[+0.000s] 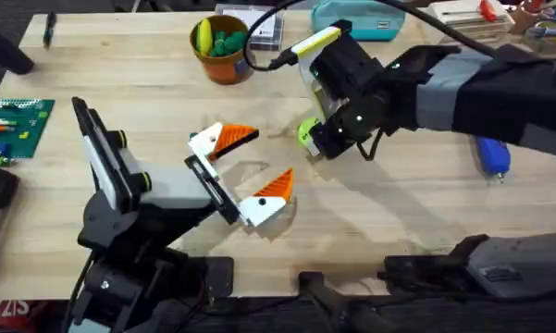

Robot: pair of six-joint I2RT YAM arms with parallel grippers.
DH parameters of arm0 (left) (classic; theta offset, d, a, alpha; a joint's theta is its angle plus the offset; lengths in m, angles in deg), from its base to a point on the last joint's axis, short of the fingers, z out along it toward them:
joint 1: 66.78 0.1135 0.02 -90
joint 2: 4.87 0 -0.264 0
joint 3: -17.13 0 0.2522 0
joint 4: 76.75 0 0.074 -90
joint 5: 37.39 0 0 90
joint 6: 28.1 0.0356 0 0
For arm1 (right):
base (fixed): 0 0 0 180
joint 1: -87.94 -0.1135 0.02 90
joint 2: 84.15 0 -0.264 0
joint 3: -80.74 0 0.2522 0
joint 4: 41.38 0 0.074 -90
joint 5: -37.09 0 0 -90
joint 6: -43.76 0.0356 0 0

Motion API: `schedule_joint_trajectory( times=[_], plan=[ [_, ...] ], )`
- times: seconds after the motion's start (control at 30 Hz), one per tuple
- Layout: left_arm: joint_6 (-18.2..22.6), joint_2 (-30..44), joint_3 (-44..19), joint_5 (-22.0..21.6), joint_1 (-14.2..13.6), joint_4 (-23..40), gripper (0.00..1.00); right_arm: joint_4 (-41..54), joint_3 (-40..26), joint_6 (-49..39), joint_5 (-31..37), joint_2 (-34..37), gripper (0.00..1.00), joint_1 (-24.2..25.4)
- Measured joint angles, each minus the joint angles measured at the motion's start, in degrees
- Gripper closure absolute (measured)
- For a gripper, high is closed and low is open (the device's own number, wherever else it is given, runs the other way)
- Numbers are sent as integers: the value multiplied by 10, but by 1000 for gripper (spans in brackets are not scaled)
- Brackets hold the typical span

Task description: Pick up the gripper from the table and insert it into the empty holder that is missing its gripper. Then pick up a screw, insert it into the mounting hole, and use the screwdriver to tighten it. Finally, clean up the table by picking up the vegetable and placing it into the bucket.

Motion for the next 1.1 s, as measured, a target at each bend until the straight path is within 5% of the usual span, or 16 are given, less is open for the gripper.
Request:
schedule_joint_trajectory(
  times=[0.67, 0.9, 1.1],
  plan=[
    [0, 0, 0, 0, 0, 0, 12, 0, 0, 0, 0, 6, 779, 0],
    [0, 0, 0, 0, 0, 0, 12, -4, 0, 0, 2, 6, 987, 0],
    [0, 0, 0, 0, 0, 0, 12, -3, 0, 0, 3, 6, 991, 0]
  ],
)
